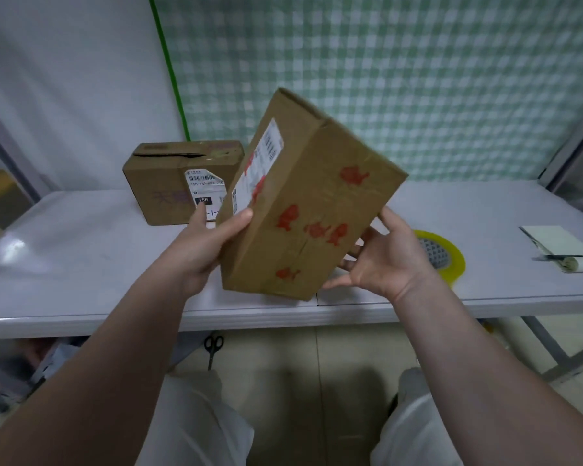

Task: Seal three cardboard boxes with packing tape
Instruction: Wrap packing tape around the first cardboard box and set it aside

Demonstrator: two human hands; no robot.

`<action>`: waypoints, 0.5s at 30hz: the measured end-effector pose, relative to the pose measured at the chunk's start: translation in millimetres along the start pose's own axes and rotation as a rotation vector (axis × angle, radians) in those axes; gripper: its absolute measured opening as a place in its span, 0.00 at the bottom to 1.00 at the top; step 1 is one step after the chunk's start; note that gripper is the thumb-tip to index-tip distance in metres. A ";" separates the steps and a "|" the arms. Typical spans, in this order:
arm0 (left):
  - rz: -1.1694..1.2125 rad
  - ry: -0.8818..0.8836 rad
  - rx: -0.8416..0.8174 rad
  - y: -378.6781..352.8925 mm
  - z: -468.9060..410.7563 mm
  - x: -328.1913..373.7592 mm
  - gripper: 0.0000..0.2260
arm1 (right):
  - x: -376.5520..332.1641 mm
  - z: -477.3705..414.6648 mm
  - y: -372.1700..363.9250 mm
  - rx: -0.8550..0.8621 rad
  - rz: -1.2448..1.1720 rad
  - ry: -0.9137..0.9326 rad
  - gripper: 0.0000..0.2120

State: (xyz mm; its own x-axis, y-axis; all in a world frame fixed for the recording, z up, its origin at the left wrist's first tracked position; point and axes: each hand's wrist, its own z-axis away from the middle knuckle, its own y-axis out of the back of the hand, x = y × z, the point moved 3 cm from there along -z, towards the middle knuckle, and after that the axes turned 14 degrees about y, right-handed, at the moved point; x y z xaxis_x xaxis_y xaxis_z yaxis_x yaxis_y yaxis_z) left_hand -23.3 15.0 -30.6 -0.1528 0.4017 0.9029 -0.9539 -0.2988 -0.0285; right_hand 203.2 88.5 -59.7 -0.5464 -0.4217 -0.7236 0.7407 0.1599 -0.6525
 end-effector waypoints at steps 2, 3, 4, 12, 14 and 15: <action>0.049 0.054 -0.095 8.4 -8.8 -10.3 0.50 | -2.5 -1.5 1.6 0.025 0.013 0.043 0.12; 0.052 0.053 -0.127 12.0 -10.8 -13.0 0.52 | -4.8 -2.0 2.9 0.029 0.018 0.059 0.12; 0.032 0.037 -0.155 13.1 -11.2 -14.1 0.52 | -8.0 -1.9 3.2 0.014 0.025 0.067 0.17; 0.027 -0.145 0.046 26.9 -14.9 -4.9 0.48 | -28.9 -7.8 5.7 -0.063 0.307 0.180 0.17; 0.163 -0.154 0.120 31.1 -16.4 -4.1 0.38 | -25.6 -11.3 12.5 -0.019 0.432 0.225 0.12; 0.234 -0.143 0.153 32.1 -16.8 -3.9 0.29 | -21.6 -13.0 15.2 -0.012 0.479 0.228 0.13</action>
State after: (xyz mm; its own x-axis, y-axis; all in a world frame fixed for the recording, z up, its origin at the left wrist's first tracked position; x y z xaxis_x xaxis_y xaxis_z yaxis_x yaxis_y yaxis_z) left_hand -57.6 18.4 -42.3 -0.3153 0.1839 0.9310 -0.8456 -0.4997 -0.1877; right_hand 221.1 111.7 -56.9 -0.2200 -0.0945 -0.9709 0.9245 0.2974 -0.2384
